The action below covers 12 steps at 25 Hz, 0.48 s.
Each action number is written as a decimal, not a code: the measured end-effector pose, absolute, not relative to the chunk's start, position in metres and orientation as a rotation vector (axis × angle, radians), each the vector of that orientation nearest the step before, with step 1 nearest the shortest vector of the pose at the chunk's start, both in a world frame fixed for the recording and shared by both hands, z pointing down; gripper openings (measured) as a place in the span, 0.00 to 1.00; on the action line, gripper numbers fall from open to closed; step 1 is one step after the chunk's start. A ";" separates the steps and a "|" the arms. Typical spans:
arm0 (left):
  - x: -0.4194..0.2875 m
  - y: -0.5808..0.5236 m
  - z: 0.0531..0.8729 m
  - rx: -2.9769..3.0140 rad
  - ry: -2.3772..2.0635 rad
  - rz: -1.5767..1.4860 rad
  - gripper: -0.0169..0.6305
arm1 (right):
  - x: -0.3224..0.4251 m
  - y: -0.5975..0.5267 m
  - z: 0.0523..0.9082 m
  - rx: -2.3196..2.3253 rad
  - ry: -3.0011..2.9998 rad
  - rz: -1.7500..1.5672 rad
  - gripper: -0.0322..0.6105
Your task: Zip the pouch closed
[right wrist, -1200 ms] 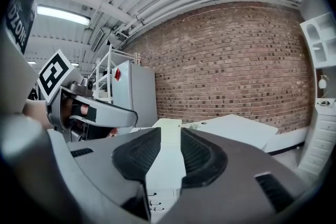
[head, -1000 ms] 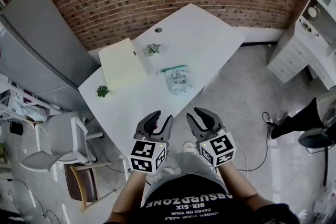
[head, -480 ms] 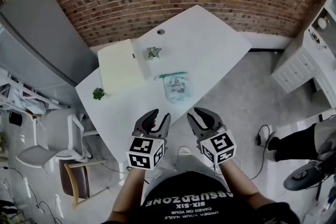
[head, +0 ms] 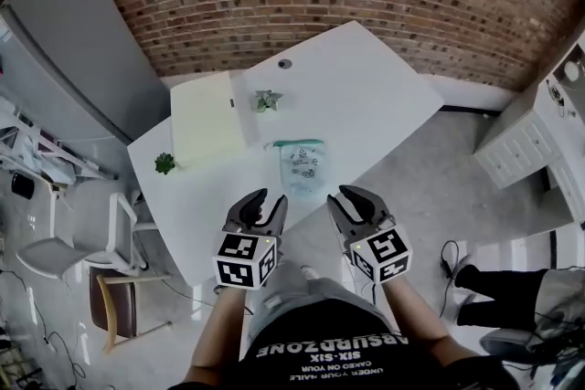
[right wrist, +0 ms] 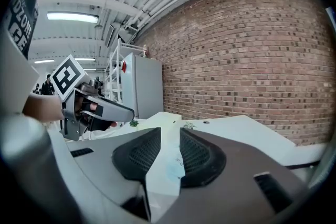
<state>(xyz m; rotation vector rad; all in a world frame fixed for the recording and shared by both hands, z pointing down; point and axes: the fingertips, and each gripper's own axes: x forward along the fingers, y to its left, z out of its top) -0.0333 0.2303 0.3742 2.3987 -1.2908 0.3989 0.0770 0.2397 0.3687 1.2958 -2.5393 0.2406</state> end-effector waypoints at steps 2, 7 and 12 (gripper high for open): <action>-0.036 0.226 0.379 2.382 -1.300 0.416 0.24 | 0.077 0.235 0.372 1.280 -2.546 0.250 0.19; -0.040 0.203 0.391 2.344 -1.309 0.429 0.24 | 0.075 0.212 0.384 1.236 -2.549 0.262 0.19; -0.039 0.172 0.407 2.311 -1.286 0.486 0.24 | 0.075 0.180 0.397 1.205 -2.532 0.315 0.19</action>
